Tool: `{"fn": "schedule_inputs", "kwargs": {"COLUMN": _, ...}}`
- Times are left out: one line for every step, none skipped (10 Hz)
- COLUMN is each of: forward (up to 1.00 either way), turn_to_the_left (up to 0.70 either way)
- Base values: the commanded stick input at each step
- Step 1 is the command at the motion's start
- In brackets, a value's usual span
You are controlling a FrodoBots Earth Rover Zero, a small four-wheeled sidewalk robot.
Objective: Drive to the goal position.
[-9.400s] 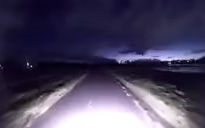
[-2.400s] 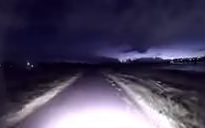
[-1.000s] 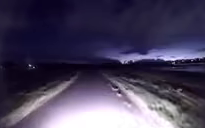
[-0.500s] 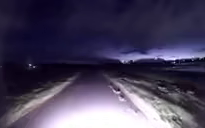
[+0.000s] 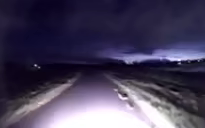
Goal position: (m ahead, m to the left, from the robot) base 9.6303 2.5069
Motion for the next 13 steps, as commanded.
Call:
{"fn": "schedule_inputs", "kwargs": {"forward": 0.7, "turn_to_the_left": 0.0}}
{"fn": "schedule_inputs", "kwargs": {"forward": 0.7, "turn_to_the_left": 0.0}}
{"fn": "schedule_inputs", "kwargs": {"forward": 0.7, "turn_to_the_left": 0.0}}
{"fn": "schedule_inputs", "kwargs": {"forward": 0.7, "turn_to_the_left": 0.0}}
{"fn": "schedule_inputs", "kwargs": {"forward": 0.7, "turn_to_the_left": 0.0}}
{"fn": "schedule_inputs", "kwargs": {"forward": 0.7, "turn_to_the_left": 0.0}}
{"fn": "schedule_inputs", "kwargs": {"forward": 0.7, "turn_to_the_left": 0.0}}
{"fn": "schedule_inputs", "kwargs": {"forward": 0.7, "turn_to_the_left": 0.0}}
{"fn": "schedule_inputs", "kwargs": {"forward": 0.7, "turn_to_the_left": 0.0}}
{"fn": "schedule_inputs", "kwargs": {"forward": 0.7, "turn_to_the_left": 0.0}}
{"fn": "schedule_inputs", "kwargs": {"forward": 0.7, "turn_to_the_left": 0.14}}
{"fn": "schedule_inputs", "kwargs": {"forward": 0.7, "turn_to_the_left": 0.31}}
{"fn": "schedule_inputs", "kwargs": {"forward": 0.7, "turn_to_the_left": 0.0}}
